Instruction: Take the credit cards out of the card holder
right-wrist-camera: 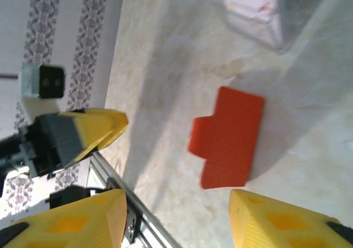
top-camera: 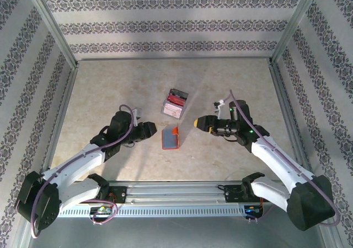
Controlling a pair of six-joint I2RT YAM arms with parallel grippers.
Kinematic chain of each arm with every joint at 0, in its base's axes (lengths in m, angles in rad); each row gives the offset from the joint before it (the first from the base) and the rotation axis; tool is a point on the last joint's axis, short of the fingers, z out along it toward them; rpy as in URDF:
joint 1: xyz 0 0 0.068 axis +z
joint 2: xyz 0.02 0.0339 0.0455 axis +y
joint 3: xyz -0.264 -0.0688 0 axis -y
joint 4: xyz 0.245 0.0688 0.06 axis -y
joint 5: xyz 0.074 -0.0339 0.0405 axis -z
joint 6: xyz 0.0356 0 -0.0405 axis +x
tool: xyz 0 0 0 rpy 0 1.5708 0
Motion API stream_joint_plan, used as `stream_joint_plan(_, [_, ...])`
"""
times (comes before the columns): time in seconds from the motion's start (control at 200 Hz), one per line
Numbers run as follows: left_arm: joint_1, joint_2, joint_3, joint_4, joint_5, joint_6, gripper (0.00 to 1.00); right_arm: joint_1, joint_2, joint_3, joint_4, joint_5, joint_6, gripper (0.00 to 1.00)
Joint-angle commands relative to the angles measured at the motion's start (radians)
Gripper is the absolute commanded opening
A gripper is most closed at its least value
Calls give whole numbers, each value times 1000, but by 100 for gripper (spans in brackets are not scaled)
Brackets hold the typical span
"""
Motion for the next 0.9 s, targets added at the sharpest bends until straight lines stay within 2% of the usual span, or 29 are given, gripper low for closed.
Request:
stream_joint_plan(0.0, [10, 36, 14, -7, 39, 10, 32, 110, 39, 67, 5, 87, 67, 47])
stream_joint_plan(0.14, [33, 119, -11, 105, 86, -37, 23, 273, 165, 151, 40, 192, 110, 30])
stream_joint_plan(0.24, [33, 216, -10, 221, 160, -69, 15, 369, 284, 235, 38, 251, 115, 22])
stream_joint_plan(0.345, [32, 281, -12, 288, 176, -84, 12, 423, 408, 314, 20, 277, 130, 16])
stream_joint_plan(0.565, [32, 388, 4, 331, 201, -91, 8, 464, 557, 380, -36, 376, 146, 16])
stream_joint_plan(0.76, [32, 369, -12, 304, 137, -85, 8, 454, 574, 386, -201, 494, 71, 16])
stream_joint_plan(0.894, [32, 372, -7, 292, 152, -81, 8, 440, 564, 363, -269, 553, 34, 16])
